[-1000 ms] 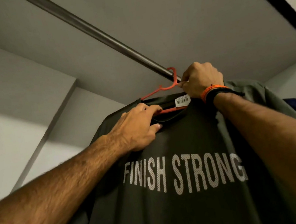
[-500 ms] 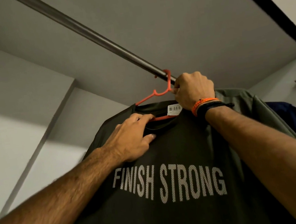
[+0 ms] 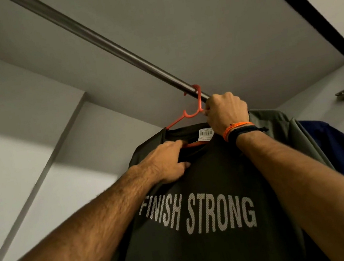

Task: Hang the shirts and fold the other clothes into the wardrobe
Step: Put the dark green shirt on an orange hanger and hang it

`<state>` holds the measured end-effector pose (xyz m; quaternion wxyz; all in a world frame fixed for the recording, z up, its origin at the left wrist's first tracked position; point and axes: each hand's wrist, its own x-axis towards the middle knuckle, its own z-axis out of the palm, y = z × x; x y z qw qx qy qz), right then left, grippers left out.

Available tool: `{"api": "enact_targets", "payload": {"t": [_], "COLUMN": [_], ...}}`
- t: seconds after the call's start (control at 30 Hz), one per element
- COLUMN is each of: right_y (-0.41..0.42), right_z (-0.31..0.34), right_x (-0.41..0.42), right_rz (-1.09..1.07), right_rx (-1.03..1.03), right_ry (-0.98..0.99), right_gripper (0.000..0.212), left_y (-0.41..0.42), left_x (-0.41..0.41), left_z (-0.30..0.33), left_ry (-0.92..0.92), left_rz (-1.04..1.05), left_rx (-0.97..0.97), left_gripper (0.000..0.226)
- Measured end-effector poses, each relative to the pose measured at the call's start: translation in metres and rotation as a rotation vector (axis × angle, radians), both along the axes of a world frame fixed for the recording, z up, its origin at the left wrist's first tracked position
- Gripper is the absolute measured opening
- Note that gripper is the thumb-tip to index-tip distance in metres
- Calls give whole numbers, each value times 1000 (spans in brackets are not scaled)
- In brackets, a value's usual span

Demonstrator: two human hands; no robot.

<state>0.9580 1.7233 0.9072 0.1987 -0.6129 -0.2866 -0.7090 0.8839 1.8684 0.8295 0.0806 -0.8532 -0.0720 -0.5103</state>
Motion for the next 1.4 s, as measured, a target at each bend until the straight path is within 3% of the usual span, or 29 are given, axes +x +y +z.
{"api": "enact_targets", "payload": {"t": [0.27,0.43,0.57,0.9,1.07,1.27,1.4], "right_y": [-5,-10,-16,-24,-22,-32,-44], "right_z": [-7,-13,-9,-16,-24,-40,-62], "right_x": [-9,-2,4,12,12,15,-1], "right_rz": [-74,-138,-210,-171,-225,-143,-43], "right_rx": [-96,-134,-133,-160,-236,-268,-282], "right_ry": [-3,-54,-23,-33,7,-1,-41], "right_gripper": [17,25,29,25,41,58,55], "left_y": [-2,-6,-14,-22,-23,-28,-41], "left_x": [-6,-6,2,20,20,12,-4], "left_z": [-5,-7,-4,-11,-15,-26,-45], "left_ry": [-10,-11,42,76,73,-6,-109], "left_rz": [-23,-10,5,-18,-33,-41,-72], "left_rx": [-2,-6,-59,-133,-156,-157,-169], "left_gripper": [61,65,55,62,65,69,69]}}
